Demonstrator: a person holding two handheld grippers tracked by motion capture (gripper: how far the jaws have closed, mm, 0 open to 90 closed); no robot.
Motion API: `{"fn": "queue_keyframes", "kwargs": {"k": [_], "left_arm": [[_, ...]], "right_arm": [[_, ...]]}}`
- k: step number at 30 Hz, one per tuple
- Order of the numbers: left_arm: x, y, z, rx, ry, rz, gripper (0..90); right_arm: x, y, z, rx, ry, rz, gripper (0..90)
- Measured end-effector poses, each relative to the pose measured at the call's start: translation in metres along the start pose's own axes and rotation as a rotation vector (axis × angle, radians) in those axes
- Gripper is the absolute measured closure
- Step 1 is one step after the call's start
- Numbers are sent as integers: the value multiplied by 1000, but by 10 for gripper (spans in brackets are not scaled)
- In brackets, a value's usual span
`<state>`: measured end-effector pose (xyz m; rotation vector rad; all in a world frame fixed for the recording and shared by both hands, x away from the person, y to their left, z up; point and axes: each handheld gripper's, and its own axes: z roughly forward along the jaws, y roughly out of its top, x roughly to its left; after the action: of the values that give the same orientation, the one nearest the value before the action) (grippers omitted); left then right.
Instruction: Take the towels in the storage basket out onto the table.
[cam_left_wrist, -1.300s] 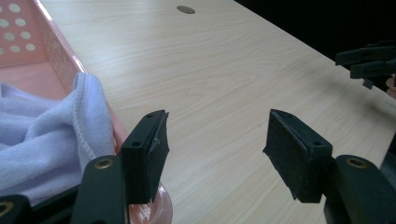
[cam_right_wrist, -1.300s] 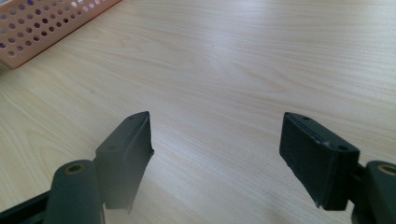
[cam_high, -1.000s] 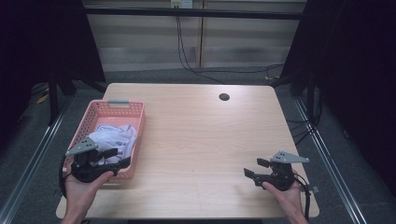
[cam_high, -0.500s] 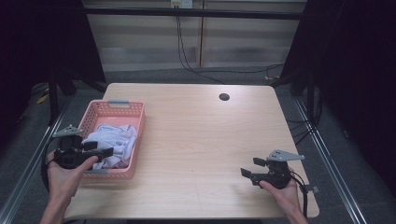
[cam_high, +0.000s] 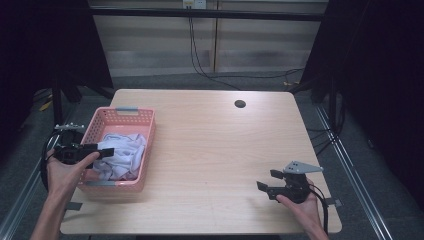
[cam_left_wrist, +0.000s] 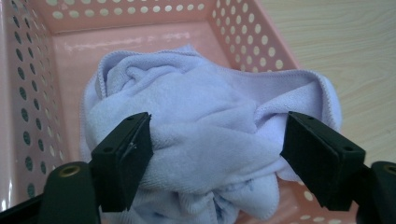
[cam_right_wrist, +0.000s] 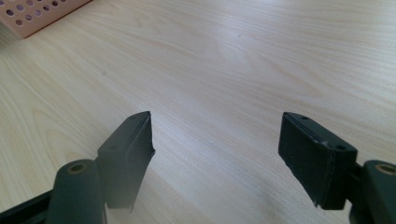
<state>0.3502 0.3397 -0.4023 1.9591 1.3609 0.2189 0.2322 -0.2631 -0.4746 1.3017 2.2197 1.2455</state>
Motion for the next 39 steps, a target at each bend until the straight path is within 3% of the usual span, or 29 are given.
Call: {"fn": "queue_keyframes", "kwargs": {"k": [6, 9, 11, 15, 16, 17, 21, 24, 26, 28, 29, 33, 36, 37, 39], "left_arm": [[3, 9, 0, 16, -2, -22, 199], [-2, 15, -1, 47, 29, 26, 183], [-2, 16, -1, 52, 33, 32, 182], [6, 15, -1, 59, 47, 11, 176], [8, 14, 1, 44, 45, -12, 176], [14, 11, 5, 84, 41, 2, 179], [13, 8, 17, 136, 31, 6, 158], [7, 11, 25, 160, 60, 9, 123], [0, 15, 30, 199, 55, 29, 39], [-5, 18, 37, 237, 92, 54, 0], [-6, 18, 43, 269, 124, 47, 0], [-6, 17, 54, 311, 157, 34, 0], [-4, 18, 57, 328, 148, 12, 0], [-2, 17, 62, 364, 137, -2, 0], [0, 17, 64, 377, 139, -11, 0]], "right_arm": [[1, 0, 0, 3, 0, -7, 261], [1, -1, -1, 5, 0, -3, 261], [1, -1, -1, 6, 0, -3, 261], [2, -1, -1, 6, 3, -8, 262], [2, -1, -1, 6, 3, -8, 262], [2, -1, 0, 10, 5, -6, 262], [1, -1, 1, 13, 5, -2, 262], [2, 0, 2, 19, 6, -1, 261], [2, 0, 3, 19, 9, -6, 261], [2, 1, 4, 23, 12, -5, 261], [2, 1, 4, 22, 12, -5, 260], [2, 0, 3, 24, 18, -6, 259], [2, 0, 4, 25, 21, -4, 260], [2, 1, 4, 25, 22, -4, 260], [2, 1, 5, 25, 23, -8, 260]]}}
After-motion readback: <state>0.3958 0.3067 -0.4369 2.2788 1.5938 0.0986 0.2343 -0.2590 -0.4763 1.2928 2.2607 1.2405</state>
